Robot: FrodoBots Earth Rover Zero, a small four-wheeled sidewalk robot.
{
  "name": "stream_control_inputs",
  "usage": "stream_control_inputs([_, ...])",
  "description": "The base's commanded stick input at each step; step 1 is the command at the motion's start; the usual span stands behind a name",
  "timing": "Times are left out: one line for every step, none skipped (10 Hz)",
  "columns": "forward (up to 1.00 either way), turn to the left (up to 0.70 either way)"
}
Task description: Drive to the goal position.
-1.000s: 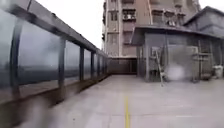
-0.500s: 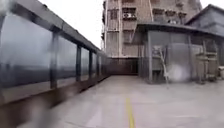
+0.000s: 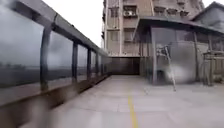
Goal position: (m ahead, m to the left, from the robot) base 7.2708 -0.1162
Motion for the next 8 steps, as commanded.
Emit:
stream_control_inputs([0.70, -0.27])
stream_control_inputs([0.70, -0.27])
stream_control_inputs([0.70, -0.27])
stream_control_inputs([0.70, -0.27])
stream_control_inputs([0.70, -0.27])
stream_control_inputs([0.70, -0.27])
stream_control_inputs([0.70, -0.16])
stream_control_inputs([0.70, 0.00])
